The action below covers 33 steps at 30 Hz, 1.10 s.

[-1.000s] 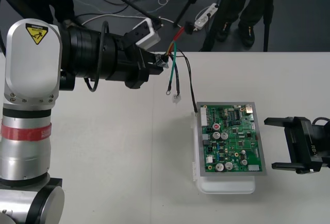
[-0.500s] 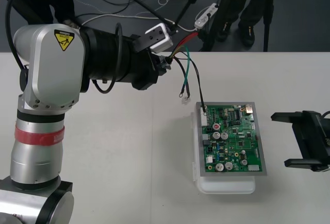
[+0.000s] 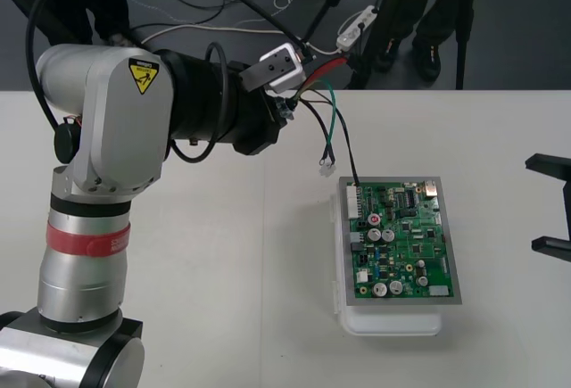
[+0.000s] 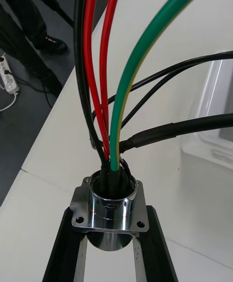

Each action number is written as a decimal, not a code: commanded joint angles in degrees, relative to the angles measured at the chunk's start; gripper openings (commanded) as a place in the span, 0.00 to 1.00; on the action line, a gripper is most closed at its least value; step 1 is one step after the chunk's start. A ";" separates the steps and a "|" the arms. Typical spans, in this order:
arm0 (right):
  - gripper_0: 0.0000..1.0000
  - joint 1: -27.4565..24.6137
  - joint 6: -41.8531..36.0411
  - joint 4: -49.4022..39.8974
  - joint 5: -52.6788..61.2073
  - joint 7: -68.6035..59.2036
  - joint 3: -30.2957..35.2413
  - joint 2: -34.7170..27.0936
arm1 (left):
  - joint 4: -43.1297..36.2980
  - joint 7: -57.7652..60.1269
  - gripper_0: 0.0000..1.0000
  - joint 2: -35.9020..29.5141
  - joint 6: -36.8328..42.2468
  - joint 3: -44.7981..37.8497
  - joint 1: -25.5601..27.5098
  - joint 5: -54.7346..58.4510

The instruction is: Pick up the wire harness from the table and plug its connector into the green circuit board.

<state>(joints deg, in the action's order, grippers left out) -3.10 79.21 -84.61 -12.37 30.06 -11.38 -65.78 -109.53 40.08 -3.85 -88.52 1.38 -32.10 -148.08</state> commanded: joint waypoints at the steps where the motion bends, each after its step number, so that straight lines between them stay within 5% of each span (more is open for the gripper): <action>1: 1.00 -6.65 -6.34 -6.01 3.59 -2.38 5.76 -2.69 | -3.59 5.97 0.00 1.65 -1.48 2.22 -2.18 -2.48; 15: 1.00 -16.41 -25.59 -21.30 6.31 -13.54 13.41 -2.43 | -3.85 7.29 0.00 2.18 -1.48 2.66 -2.09 -3.62; 33: 1.00 -16.76 -52.31 -43.54 6.22 -24.17 14.11 -1.11 | -4.11 8.52 0.00 4.64 -1.48 2.14 -2.09 -4.76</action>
<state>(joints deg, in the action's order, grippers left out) -19.05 29.49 -124.58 -6.85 8.63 0.61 -65.84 -111.08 43.65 -1.04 -88.63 2.67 -32.11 -152.58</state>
